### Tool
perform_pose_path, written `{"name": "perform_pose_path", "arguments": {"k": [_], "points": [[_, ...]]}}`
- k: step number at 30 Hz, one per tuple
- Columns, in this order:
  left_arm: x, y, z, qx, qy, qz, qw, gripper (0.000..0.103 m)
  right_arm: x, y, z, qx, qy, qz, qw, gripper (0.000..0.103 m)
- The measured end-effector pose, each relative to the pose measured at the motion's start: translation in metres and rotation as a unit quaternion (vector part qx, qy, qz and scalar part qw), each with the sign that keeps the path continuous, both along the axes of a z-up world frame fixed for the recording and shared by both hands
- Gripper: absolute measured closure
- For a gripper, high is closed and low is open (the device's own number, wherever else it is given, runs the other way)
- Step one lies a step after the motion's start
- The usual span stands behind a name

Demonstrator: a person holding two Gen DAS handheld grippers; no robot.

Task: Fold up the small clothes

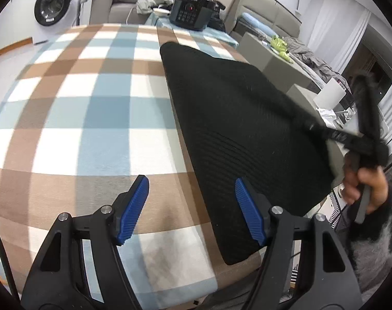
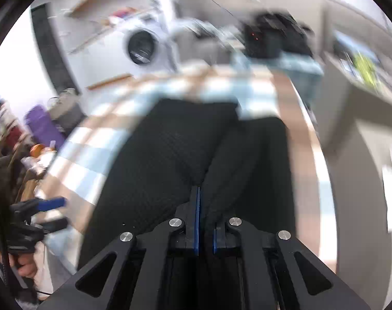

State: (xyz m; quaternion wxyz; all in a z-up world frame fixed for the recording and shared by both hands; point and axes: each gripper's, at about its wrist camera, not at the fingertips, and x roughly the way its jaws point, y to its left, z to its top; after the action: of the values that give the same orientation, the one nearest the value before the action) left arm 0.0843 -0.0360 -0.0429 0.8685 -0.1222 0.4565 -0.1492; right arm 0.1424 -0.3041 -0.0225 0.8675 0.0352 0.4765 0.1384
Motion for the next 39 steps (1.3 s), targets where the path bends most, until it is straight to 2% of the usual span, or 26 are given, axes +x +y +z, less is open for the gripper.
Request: {"name": "perform_pose_path", "arguments": {"k": [1,3,4,8,13,17,18,19,21,23,26,28,29,31,33,36,39], "points": [[0.002,-0.004,-0.003,-0.001,0.007,-0.003,1.0000,0.036,0.003,-0.009,-0.014,0.015,0.029,-0.005,0.999,0.096],[0.003,-0.010,-0.007,0.006,0.012,-0.007,0.9999,0.036,0.005,-0.027,-0.030,0.069,0.056,-0.006,0.996,0.094],[0.002,-0.012,-0.007,0.009,0.011,-0.010,0.9998,0.036,0.005,-0.033,-0.032,0.096,0.058,-0.003,0.994,0.092],[0.002,-0.017,-0.010,0.011,0.013,-0.011,0.9998,0.036,0.007,-0.051,-0.030,0.146,0.048,-0.012,0.988,0.074],[0.007,-0.018,-0.014,0.015,0.017,-0.010,0.9997,0.036,0.052,-0.065,-0.033,0.189,0.048,-0.035,0.980,0.072],[0.012,-0.017,-0.017,0.019,0.022,-0.003,0.9996,0.036,0.097,-0.066,-0.037,0.193,0.059,-0.051,0.978,0.075],[0.013,-0.016,-0.017,0.019,0.023,-0.002,0.9996,0.036,0.107,-0.068,-0.037,0.193,0.058,-0.053,0.978,0.081],[0.015,-0.014,-0.018,0.019,0.025,0.000,0.9995,0.036,0.110,-0.069,-0.033,0.181,0.049,-0.053,0.981,0.093],[0.019,-0.012,-0.019,0.022,0.025,0.002,0.9994,0.036,0.107,-0.060,-0.011,0.147,-0.001,-0.028,0.989,0.094],[0.023,-0.011,-0.021,0.023,0.028,0.003,0.9993,0.036,0.092,-0.043,0.019,0.097,-0.073,0.012,0.993,0.095],[0.028,-0.010,-0.024,0.019,0.033,0.003,0.9993,0.036,0.097,-0.033,0.018,-0.011,-0.075,-0.015,0.997,0.095],[0.030,-0.011,-0.025,0.018,0.033,0.002,0.9993,0.036,0.111,-0.043,-0.002,-0.046,-0.033,-0.057,0.997,0.094],[0.029,-0.012,-0.024,0.018,0.031,-0.001,0.9994,0.036,0.112,-0.049,-0.008,-0.041,-0.025,-0.072,0.996,0.094],[0.027,-0.013,-0.022,0.020,0.026,-0.004,0.9995,0.036,0.113,-0.064,-0.011,0.007,-0.024,-0.082,0.996,0.094],[0.026,-0.012,-0.022,0.017,0.026,-0.004,0.9995,0.036,0.109,-0.072,-0.010,0.022,-0.019,-0.092,0.995,0.093],[0.026,-0.011,-0.024,0.017,0.029,-0.001,0.9994,0.036,0.100,-0.073,-0.006,0.067,-0.017,-0.075,0.995,0.090],[0.025,-0.009,-0.024,0.012,0.027,0.000,0.9996,0.036,0.091,-0.059,0.004,0.096,-0.015,-0.042,0.994,0.073]]}}
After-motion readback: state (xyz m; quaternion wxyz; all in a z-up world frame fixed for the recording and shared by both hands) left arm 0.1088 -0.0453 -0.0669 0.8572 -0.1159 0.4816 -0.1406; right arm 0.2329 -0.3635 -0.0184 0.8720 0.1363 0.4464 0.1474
